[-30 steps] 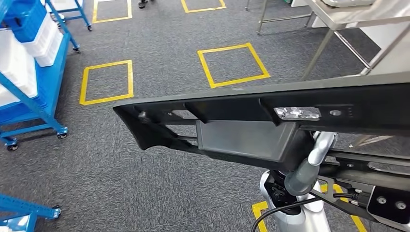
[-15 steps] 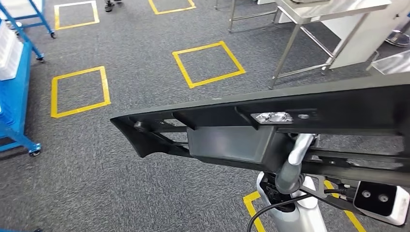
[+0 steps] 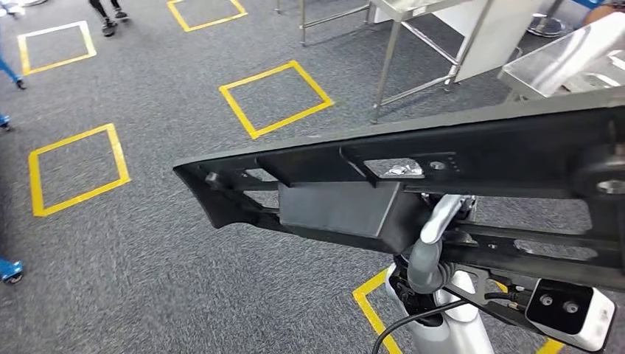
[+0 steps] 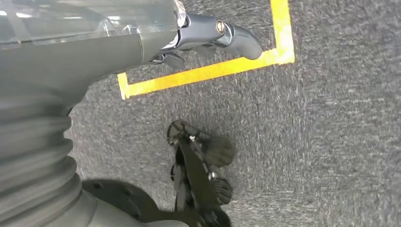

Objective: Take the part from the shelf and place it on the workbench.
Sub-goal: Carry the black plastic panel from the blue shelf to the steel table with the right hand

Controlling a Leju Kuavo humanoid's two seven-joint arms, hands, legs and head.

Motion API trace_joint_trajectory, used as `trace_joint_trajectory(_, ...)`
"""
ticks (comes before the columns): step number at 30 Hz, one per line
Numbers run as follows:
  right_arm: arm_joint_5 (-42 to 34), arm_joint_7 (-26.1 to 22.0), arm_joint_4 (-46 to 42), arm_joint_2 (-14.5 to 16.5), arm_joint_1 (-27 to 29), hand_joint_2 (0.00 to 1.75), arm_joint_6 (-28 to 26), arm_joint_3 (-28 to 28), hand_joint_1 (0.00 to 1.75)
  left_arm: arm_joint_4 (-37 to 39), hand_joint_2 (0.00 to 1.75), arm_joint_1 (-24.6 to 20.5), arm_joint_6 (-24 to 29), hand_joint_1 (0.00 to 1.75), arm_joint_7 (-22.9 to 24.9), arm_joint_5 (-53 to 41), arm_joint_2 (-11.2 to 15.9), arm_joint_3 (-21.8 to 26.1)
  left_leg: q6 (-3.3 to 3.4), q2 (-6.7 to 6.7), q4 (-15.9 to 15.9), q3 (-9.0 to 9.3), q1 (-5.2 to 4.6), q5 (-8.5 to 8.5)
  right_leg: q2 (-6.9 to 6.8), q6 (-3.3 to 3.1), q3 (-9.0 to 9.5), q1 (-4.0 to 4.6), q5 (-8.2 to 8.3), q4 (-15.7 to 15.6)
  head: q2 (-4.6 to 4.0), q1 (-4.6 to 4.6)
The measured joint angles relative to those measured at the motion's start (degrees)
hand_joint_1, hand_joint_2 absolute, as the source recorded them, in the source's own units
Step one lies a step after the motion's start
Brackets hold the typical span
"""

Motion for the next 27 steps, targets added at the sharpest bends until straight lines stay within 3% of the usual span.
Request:
trace_joint_trajectory(1, -0.5, 0.01, -0.01, -0.2, -0.15, 1.75, -0.85, 0.35, 1.75, -0.01, 1.75, 0.01, -0.03, 0.0, -0.02, -0.16, 0.1, -0.01, -0.09, -0.09, 1.61, -0.93, 0.04, 0.01, 0.72, 0.0, 0.02, 0.01, -0.01, 0.07, 0.0, 0.0)
trace_joint_trajectory(2, -1.02, 0.01, -0.02, -0.45, -0.27, 1.75, -1.65, 0.65, 1.75, -0.01, 1.75, -0.02, -0.04, 0.0, -0.03, -0.31, 0.19, -0.02, -0.14, -0.15, 0.91, -0.81, 0.1, 1.2, 1.47, 0.06, 0.08, -0.01, -0.05, 0.18, 0.0, 0.0)
trace_joint_trajectory(3, -1.43, 0.01, -0.06, -0.72, -0.36, 1.75, -2.25, 0.86, 1.75, -0.01, 1.75, -0.06, -0.03, 0.0, -0.05, -0.42, 0.27, -0.03, -0.18, -0.38, -1.91, 0.34, 0.2, 3.28, 2.21, 0.18, 0.15, -0.07, -0.14, 0.35, -0.01, 0.0)
trace_joint_trajectory(5, -1.93, -0.01, -0.28, -1.15, -0.53, 1.75, -2.71, 1.19, 1.75, 0.0, 1.75, -0.11, 0.03, 0.0, -0.04, -0.54, 0.35, -0.06, -0.25, -2.72, -9.82, 3.71, 0.59, 7.03, 3.56, 0.69, -0.04, -0.16, -0.44, 1.01, -0.01, 0.0)
trace_joint_trajectory(7, -2.46, 0.0, -0.48, -1.34, -0.68, 1.75, -2.5, 1.42, 1.75, 0.0, 1.75, -0.12, 0.16, 0.0, 0.06, -0.54, 0.35, -0.07, -0.05, -4.81, -13.64, 5.34, 0.78, 7.94, 4.72, 1.35, -0.66, -0.28, -0.51, 1.58, 0.01, -0.01)
trace_joint_trajectory(9, -2.95, 0.01, -0.52, -1.45, -0.75, 1.75, -2.23, 1.52, 1.75, 0.0, 1.75, -0.17, 0.26, 0.0, 0.19, -0.52, 0.33, -0.07, 0.53, -4.33, -13.86, 5.41, 0.65, 7.89, 5.78, 2.06, -1.15, -0.44, -0.26, 1.56, 0.01, -0.01)
trace_joint_trajectory(10, -3.06, 0.02, -0.55, -1.51, -0.74, 1.75, -2.16, 1.52, 1.75, 0.0, 1.75, -0.26, 0.29, 0.0, 0.25, -0.5, 0.28, -0.08, 0.92, -3.77, -14.12, 5.49, 0.65, 8.06, 5.69, 2.35, -1.29, -0.49, -0.35, 1.71, 0.01, 0.0)
trace_joint_trajectory(12, -3.27, 0.0, -0.63, -1.62, -0.87, 1.75, -2.12, 1.52, 1.75, 0.0, 1.75, -0.39, 0.31, 0.0, 0.35, -0.49, 0.22, -0.09, 1.7, -2.53, -14.74, 5.71, 0.73, 8.42, 3.5, 2.92, -2.63, -0.44, -2.11, 4.45, 0.0, 0.0)
trace_joint_trajectory(14, -3.47, -0.01, -0.67, -1.69, -0.82, 1.75, -1.77, 1.52, 1.75, 0.0, 1.75, -0.27, 0.46, 0.0, 0.52, -0.33, 0.23, -0.07, 2.11, -1.17, -14.95, 5.77, 0.55, 8.48, 0.74, 3.37, -6.04, -0.57, -5.62, 11.54, 0.0, 0.0)
trace_joint_trajectory(16, -3.46, -0.02, -0.66, -1.73, -0.38, 1.75, -1.21, 1.52, 1.75, 0.0, 1.75, -0.11, 0.8, 0.0, 0.69, -0.1, 0.27, -0.04, 2.17, 0.21, -14.93, 5.78, 0.38, 8.37, -0.04, 3.67, -8.96, -0.81, -7.35, 17.31, 0.0, 0.0)
trace_joint_trajectory(17, -3.4, -0.02, -0.66, -1.74, -0.18, 1.75, -1.0, 1.52, 1.75, 0.0, 1.75, -0.1, 0.93, 0.0, 0.74, -0.02, 0.28, -0.03, 2.15, 0.85, -14.93, 5.83, 0.35, 8.28, -0.2, 3.71, -8.96, -0.89, -6.66, 17.25, 0.0, 0.0)
trace_joint_trajectory(18, -3.34, -0.02, -0.66, -1.75, -0.08, 1.75, -0.82, 1.52, 1.75, 0.0, 1.75, -0.13, 1.02, 0.0, 0.76, 0.01, 0.28, -0.02, 2.07, 1.41, -14.92, 5.94, 0.34, 8.19, -0.44, 3.67, -7.73, -0.93, -5.04, 14.8, 0.01, 0.0)
trace_joint_trajectory(20, -3.22, -0.02, -0.68, -1.75, -0.04, 1.75, -0.67, 1.52, 1.75, 0.0, 1.75, -0.18, 1.05, 0.0, 0.77, 0.03, 0.25, -0.02, 1.74, 2.37, -14.92, 6.32, 0.24, 7.9, -2.49, 3.22, -3.37, -0.62, -1.54, 6.53, 0.0, 0.0)
trace_joint_trajectory(22, -3.13, -0.02, -0.7, -1.75, -0.05, 1.75, -0.68, 1.52, 1.75, 0.0, 1.75, -0.18, 1.07, 0.0, 0.77, 0.03, 0.23, -0.02, 1.19, 3.16, -14.9, 6.62, 0.07, 7.58, -4.18, 2.58, -0.89, -0.02, -0.28, 1.58, 0.0, 0.0)
trace_joint_trajectory(23, -3.11, -0.02, -0.71, -1.75, -0.04, 1.75, -0.69, 1.52, 1.75, 0.0, 1.75, -0.18, 1.08, 0.0, 0.77, 0.04, 0.23, -0.02, 0.89, 3.58, -14.93, 6.73, 0.0, 7.48, -4.25, 2.32, -0.8, 0.25, -0.46, 1.16, 0.01, 0.0)
trace_joint_trajectory(25, -3.06, -0.01, -0.78, -1.75, 0.0, 1.75, -0.7, 1.52, 1.75, 0.0, 1.75, -0.29, 1.09, 0.0, 0.77, 0.06, 0.23, -0.01, 0.29, 4.34, -14.94, 7.03, 0.05, 7.17, -3.03, 1.78, -0.78, 0.14, -0.22, 0.87, 0.01, 0.0)
trace_joint_trajectory(27, -3.02, -0.01, -0.9, -1.71, -0.09, 1.75, -0.47, 1.52, 1.75, 0.01, 1.75, -0.4, 1.14, 0.0, 0.76, 0.1, 0.26, -0.01, -0.18, 3.07, -12.67, 6.36, 0.19, 5.5, -1.98, 1.06, -0.38, -0.24, 0.07, 0.28, 0.01, 0.0)
